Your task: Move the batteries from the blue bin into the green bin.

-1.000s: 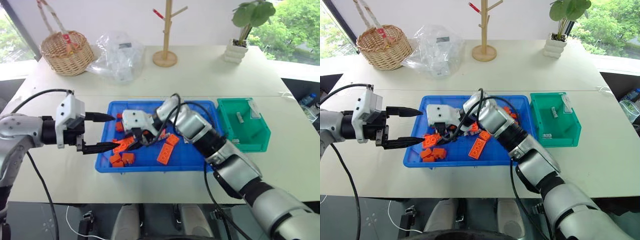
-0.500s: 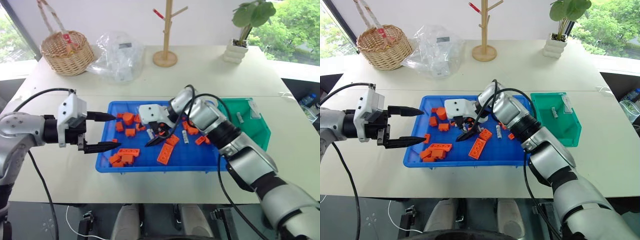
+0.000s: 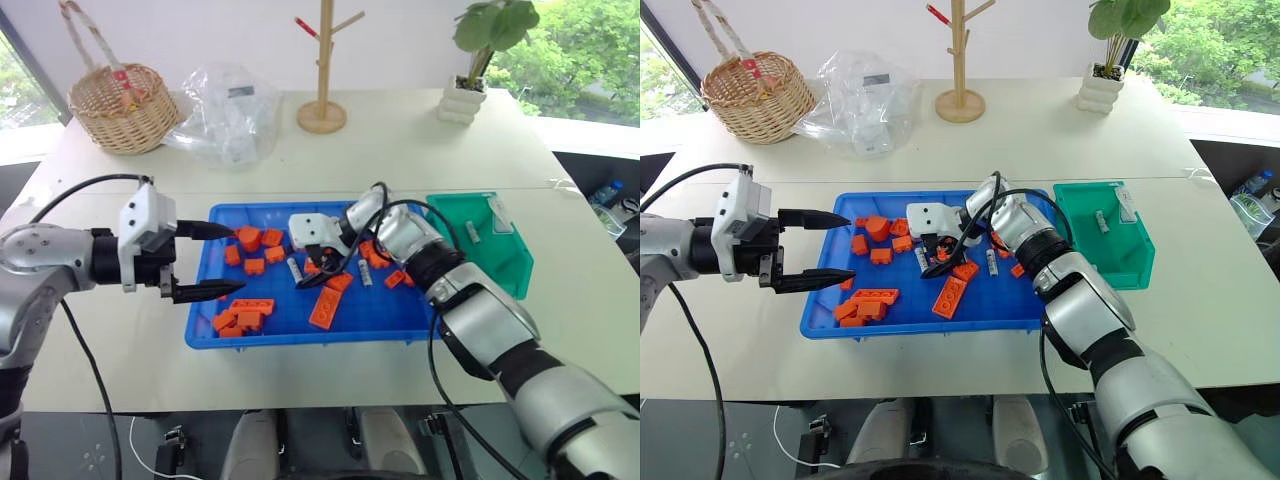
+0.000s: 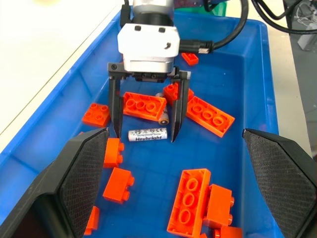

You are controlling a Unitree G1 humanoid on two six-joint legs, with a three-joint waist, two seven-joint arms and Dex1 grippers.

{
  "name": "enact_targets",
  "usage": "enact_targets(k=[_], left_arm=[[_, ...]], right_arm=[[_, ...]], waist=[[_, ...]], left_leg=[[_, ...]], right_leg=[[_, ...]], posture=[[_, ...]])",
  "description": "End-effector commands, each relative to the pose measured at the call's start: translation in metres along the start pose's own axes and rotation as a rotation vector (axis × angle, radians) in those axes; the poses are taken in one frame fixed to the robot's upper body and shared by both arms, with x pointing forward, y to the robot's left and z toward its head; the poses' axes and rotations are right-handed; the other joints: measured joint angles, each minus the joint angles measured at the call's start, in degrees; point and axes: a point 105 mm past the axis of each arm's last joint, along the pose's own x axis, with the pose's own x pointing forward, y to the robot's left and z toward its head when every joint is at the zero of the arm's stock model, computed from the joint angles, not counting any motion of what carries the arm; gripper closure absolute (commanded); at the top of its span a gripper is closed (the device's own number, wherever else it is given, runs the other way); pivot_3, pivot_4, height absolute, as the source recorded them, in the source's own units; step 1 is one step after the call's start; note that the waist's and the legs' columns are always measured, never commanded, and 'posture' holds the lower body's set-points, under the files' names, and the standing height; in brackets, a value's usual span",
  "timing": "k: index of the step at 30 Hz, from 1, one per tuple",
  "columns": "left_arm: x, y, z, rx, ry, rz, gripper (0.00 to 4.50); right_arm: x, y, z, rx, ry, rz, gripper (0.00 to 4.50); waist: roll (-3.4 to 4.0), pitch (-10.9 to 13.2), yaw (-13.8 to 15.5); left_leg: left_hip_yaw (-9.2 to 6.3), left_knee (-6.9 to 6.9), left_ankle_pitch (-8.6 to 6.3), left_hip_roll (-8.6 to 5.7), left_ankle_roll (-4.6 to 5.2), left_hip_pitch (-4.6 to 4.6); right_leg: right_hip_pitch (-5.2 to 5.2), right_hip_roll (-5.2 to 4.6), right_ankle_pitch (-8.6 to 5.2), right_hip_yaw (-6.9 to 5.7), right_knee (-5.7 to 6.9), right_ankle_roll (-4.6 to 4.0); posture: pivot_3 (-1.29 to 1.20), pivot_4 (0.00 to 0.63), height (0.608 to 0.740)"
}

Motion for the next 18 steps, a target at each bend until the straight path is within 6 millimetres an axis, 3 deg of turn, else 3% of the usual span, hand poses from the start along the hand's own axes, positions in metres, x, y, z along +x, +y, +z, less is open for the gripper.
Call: enact_targets(k=[1,4,6,9,13,14,16,18], left_arm=[[-0.003,0.0,0.01,0.036,-0.02,0.006,0.0],[-0.002,0.001,0.011,0.04,-0.022,0.005,0.0],[-0.002,0.001,0.011,0.043,-0.023,0.003,0.0],[-0.001,0.001,0.011,0.042,-0.024,-0.001,0.0],[0.002,0.002,0.009,0.037,-0.029,-0.003,0.0],[0.002,0.002,0.009,0.036,-0.031,-0.003,0.0],[0.003,0.002,0.006,0.031,-0.032,-0.004,0.0],[0.005,0.001,0.003,0.025,-0.035,-0.008,0.0]], right_arm=[[-0.005,-0.007,0.009,-0.032,-0.011,-0.023,0.66],[-0.006,-0.006,0.008,-0.014,-0.019,-0.005,1.46],[-0.008,-0.005,0.009,-0.013,-0.028,0.002,2.27],[-0.013,-0.008,0.017,-0.005,-0.063,-0.018,2.27],[-0.066,-0.021,0.052,0.085,-0.276,-0.155,2.27],[-0.075,-0.021,0.055,0.103,-0.301,-0.184,2.27],[-0.113,-0.025,0.058,0.192,-0.371,-0.304,2.27],[-0.156,-0.02,0.048,0.286,-0.397,-0.431,2.27]], waist=[[0.0,0.0,0.0],[0.0,0.0,0.01],[0.0,0.0,0.02],[0.0,0.0,0.01],[0.02,0.04,0.27],[0.02,0.04,0.36],[0.01,0.03,0.62],[0.01,0.03,1.02]], left_leg=[[0.0,0.0,0.0,0.0,0.0,0.0],[-0.01,0.0,0.0,0.0,0.0,0.0],[-0.02,0.0,0.0,0.0,0.0,0.0],[-0.02,0.0,0.0,0.0,0.0,0.0],[-0.14,0.0,0.0,0.01,0.0,-0.02],[-0.19,0.0,0.0,0.01,0.0,-0.05],[-0.2,0.0,0.0,0.0,0.0,-0.04],[-0.21,0.0,0.0,-0.02,0.0,-0.05]], right_leg=[[0.0,0.0,0.0,0.0,0.0,0.0],[0.0,0.0,0.0,0.0,0.0,0.0],[0.0,0.0,0.0,0.0,0.0,0.0],[0.0,0.0,0.0,0.0,0.0,0.0],[-0.01,-0.01,0.01,0.0,0.01,0.02],[-0.01,-0.03,0.01,-0.01,0.01,0.02],[0.01,-0.05,0.02,-0.02,0.0,0.03],[0.02,-0.11,0.01,-0.03,-0.01,0.02]], posture=[[0.0,0.15,0.736],[0.0,0.15,0.736],[0.0,0.15,0.736],[0.0,0.15,0.736],[0.0,0.15,0.736],[0.0,0.15,0.736],[0.0,0.15,0.736],[0.0,0.15,0.736]])
